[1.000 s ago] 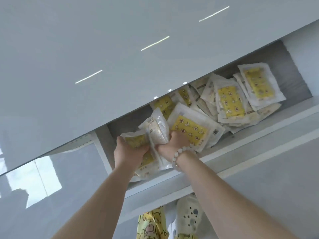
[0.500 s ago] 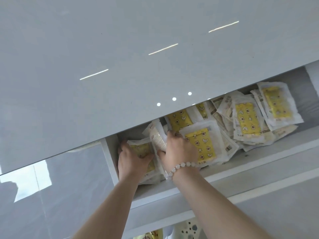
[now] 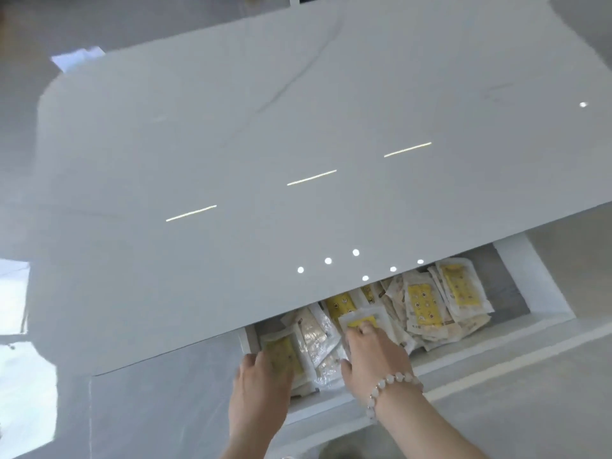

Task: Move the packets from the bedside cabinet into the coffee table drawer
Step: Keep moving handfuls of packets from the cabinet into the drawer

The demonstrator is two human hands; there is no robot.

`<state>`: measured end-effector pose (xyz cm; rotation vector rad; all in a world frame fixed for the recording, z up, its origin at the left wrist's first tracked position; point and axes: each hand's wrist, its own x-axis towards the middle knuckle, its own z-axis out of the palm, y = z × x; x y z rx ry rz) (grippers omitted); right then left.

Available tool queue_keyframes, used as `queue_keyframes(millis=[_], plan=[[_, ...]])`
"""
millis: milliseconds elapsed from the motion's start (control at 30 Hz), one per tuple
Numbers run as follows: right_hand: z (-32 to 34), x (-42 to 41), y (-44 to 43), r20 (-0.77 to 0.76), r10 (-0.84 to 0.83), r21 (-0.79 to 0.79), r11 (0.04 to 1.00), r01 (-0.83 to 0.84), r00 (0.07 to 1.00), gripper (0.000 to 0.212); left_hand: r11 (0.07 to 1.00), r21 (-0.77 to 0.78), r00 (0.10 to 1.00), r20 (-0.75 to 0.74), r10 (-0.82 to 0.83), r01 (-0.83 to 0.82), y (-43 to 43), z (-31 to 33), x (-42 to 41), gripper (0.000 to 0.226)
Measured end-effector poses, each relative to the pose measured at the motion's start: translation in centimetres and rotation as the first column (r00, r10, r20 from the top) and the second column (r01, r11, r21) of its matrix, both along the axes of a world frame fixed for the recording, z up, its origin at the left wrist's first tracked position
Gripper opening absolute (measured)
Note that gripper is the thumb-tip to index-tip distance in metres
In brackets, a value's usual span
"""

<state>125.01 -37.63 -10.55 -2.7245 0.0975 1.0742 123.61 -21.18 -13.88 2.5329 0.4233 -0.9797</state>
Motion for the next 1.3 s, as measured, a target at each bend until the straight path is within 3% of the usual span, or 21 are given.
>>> queue_keyframes(millis=[133,233,300,467,567,833,1067,1300], plan=[[9.4,-0.4,-1.0,0.085,0.120,-0.014,0.993,-0.119,0.989,0.036,0.975,0.013,0.975,0.004,-0.222,0.222,0.2,9.2,1.8,0.027],[17.4,-0.1,-0.6,0.207,0.166,-0.042,0.986,-0.161,0.964,0.037,0.919,0.142,0.910,0.151,-0.387,0.368,1.0,17.7,2.7,0.039],[22.9,-0.1,0.3,0.313,0.211,-0.057,0.978,-0.203,0.926,0.039,0.913,0.202,0.881,0.255,-0.398,0.354,1.8,23.4,2.4,0.041],[34.7,-0.8,4.9,0.546,0.291,-0.060,0.949,-0.310,0.785,0.040,0.940,0.298,0.834,0.465,-0.297,0.169,5.8,35.4,-0.7,0.038],[39.4,-2.6,9.7,0.600,0.347,-0.050,0.915,-0.400,0.721,0.040,0.939,0.341,0.788,0.567,-0.242,0.044,9.3,40.5,-3.9,0.037],[45.8,-10.1,25.2,0.696,0.563,-0.096,0.688,-0.719,0.446,0.039,0.870,0.430,0.744,0.657,-0.120,-0.240,21.1,45.9,-15.1,0.038],[47.3,-18.3,38.7,0.756,0.617,-0.115,0.457,-0.882,0.221,0.039,0.738,0.462,0.720,0.693,0.046,-0.492,31.6,47.3,-27.1,0.039],[46.6,-29.3,51.1,0.783,0.620,-0.120,0.209,-0.971,0.036,0.040,0.513,0.429,0.622,0.726,0.294,-0.743,40.6,48.0,-41.7,0.035]])
